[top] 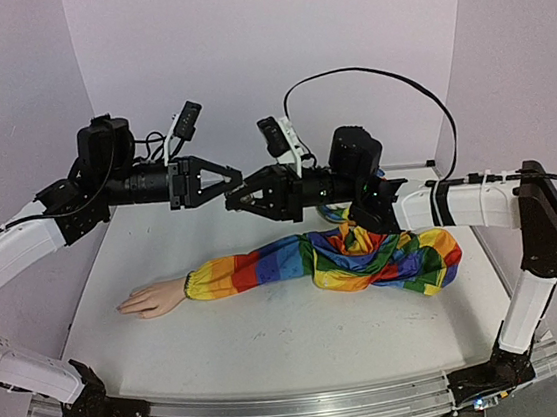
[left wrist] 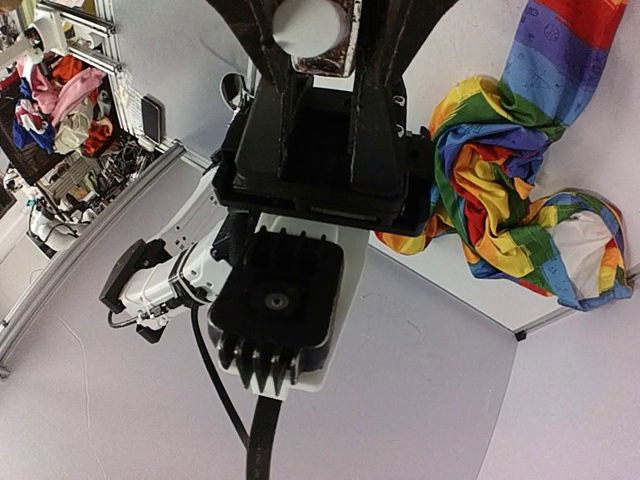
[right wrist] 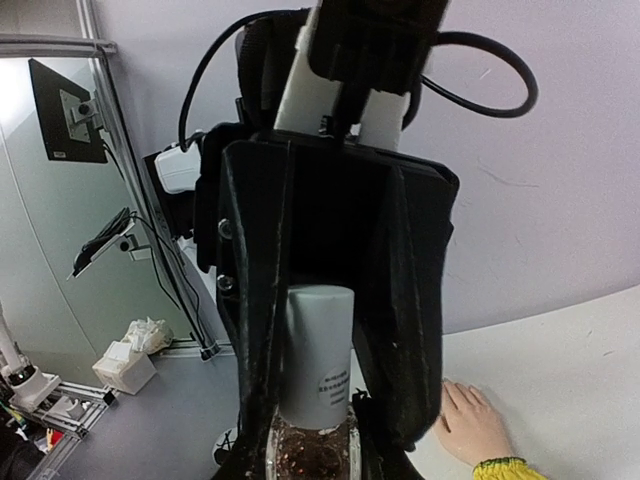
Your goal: Paint the nails
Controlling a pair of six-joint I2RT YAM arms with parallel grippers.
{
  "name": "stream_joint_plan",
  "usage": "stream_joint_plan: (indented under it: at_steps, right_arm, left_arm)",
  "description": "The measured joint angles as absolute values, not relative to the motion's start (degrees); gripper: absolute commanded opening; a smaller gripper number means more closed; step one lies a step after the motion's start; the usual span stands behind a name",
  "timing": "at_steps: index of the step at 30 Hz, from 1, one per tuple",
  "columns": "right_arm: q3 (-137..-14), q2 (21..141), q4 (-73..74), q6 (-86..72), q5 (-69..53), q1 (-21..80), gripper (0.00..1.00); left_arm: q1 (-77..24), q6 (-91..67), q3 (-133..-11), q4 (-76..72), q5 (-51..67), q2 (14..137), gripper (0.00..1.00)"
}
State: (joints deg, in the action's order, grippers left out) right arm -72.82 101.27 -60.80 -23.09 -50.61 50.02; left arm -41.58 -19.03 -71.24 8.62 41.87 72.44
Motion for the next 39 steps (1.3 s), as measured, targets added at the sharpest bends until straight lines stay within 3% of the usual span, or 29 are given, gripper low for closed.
stream_joint_plan:
  at_steps: [5, 12, 14, 18, 22, 25, 29, 32, 35, 39]
  right_arm:
    - [-72.82, 101.32, -60.01, -24.51, -50.28, 49.76, 0.00]
    - [-72.82, 101.10, -56.71, -19.31, -42.78, 49.71, 0.00]
    - [-72.93, 100.33, -52.47, -14.87, -30.39, 51.77, 0.00]
    - [-75.64, 101.32, -44.71, -5.04, 10.68, 60.82, 0.00]
    - [-76.66, 103.70, -42.96, 0.49, 26.68, 64.01, 0.00]
    - [-76.60, 104.31, -42.41, 2.79, 27.46, 63.64, 0.00]
    - [-75.35, 103.74, -44.16, 3.86, 22.28, 62.28, 0.00]
    - [-72.58, 102.00, -45.12, 3.09, 12.21, 59.61, 0.00]
    - [-70.11, 99.53, -45.60, 0.75, -1.30, 55.83, 0.00]
    - [-69.45, 97.03, -46.28, -3.53, -19.86, 50.70, 0.00]
  left_arm:
    - [-42.02, -17.30, -71.83, 7.79, 40.86, 72.97, 0.00]
    - [-42.57, -17.04, -71.96, 8.16, 32.84, 73.78, 0.00]
    - [-43.00, -17.78, -72.38, 9.23, 27.51, 74.24, 0.00]
    - [-44.69, -23.11, -76.58, 16.01, 13.08, 77.60, 0.00]
    - [-46.19, -26.68, -77.65, 17.89, 8.49, 80.58, 0.01]
    - [-46.24, -27.83, -78.08, 18.11, 7.77, 82.02, 0.18]
    - [-46.22, -27.11, -78.94, 18.61, 8.93, 82.19, 0.57]
    - [-46.85, -24.93, -78.94, 18.79, 11.53, 81.43, 0.78]
    - [-46.63, -23.14, -76.18, 17.30, 15.33, 78.11, 0.84]
    - [-44.47, -22.48, -71.35, 13.52, 22.90, 71.02, 0.84]
